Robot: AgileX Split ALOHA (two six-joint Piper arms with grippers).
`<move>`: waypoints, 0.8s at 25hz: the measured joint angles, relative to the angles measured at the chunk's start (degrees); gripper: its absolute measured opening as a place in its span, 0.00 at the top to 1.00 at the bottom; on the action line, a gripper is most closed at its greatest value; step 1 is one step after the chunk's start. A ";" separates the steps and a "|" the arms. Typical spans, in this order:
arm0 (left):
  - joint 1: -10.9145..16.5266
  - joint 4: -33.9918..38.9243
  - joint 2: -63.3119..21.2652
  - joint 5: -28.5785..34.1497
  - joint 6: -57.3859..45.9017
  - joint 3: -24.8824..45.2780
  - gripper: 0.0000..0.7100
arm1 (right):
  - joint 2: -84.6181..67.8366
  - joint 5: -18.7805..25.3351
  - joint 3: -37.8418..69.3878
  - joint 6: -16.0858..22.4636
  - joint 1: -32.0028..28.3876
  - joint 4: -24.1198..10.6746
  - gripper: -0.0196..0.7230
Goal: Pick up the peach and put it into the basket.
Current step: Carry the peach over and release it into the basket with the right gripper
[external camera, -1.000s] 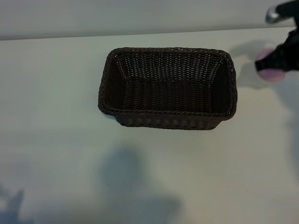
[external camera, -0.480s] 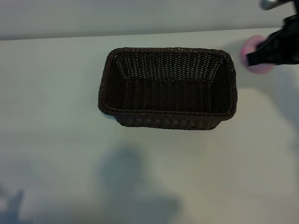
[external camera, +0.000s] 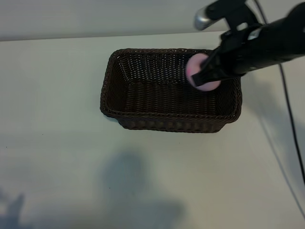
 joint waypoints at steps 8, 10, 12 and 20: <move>0.00 0.00 0.00 0.00 0.00 0.00 0.17 | 10.42 0.60 -4.48 0.36 0.31 -0.24 0.91; 0.00 0.00 0.00 0.00 0.00 0.00 0.17 | 12.39 1.72 -5.44 0.36 0.31 -0.30 0.91; 0.00 0.00 0.00 0.00 0.00 0.00 0.17 | 13.54 3.60 -6.65 0.36 0.31 -0.57 0.91; 0.00 0.00 0.00 0.00 0.00 0.00 0.17 | 14.18 9.47 -12.55 1.65 0.31 -1.40 0.64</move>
